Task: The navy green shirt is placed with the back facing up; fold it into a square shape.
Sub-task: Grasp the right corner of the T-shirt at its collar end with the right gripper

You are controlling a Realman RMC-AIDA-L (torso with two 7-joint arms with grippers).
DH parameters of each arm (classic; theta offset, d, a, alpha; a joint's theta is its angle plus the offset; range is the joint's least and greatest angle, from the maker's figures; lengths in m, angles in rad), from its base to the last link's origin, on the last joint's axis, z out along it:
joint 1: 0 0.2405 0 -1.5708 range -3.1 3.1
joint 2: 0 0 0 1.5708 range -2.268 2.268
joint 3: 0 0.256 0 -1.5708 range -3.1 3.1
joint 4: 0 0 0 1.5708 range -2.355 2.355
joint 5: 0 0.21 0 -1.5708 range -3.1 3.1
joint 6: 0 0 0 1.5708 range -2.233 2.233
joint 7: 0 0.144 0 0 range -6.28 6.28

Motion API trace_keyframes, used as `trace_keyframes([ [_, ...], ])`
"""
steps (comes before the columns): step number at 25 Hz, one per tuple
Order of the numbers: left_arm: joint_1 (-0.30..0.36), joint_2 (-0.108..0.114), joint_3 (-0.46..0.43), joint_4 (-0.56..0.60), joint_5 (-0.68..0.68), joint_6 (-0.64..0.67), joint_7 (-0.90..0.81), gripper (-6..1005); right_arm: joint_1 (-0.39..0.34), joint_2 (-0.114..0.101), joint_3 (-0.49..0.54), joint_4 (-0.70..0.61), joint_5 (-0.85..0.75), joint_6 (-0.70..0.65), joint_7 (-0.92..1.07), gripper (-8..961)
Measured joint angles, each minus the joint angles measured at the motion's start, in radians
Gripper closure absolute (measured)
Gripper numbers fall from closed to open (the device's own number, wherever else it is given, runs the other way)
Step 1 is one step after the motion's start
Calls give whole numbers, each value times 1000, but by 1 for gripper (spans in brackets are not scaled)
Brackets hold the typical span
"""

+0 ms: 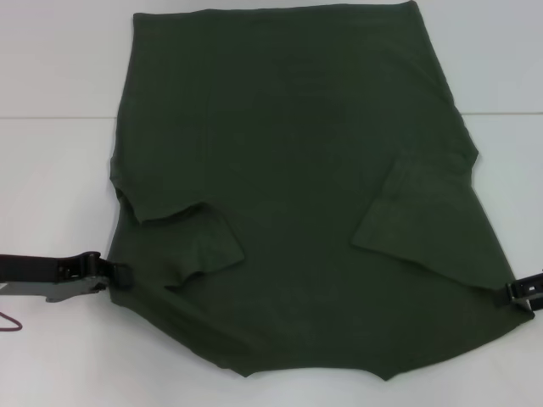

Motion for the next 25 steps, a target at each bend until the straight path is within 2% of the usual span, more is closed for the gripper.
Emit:
trace_keyframes([
  [11,3,0,1,0,-9,-1,1,962,-19,-9,0,-2,-5,2,0,73],
  [25,-5,4,0,-21,-8,-11,7,962,-21,-11,-11,-2,-7,8,2,74],
])
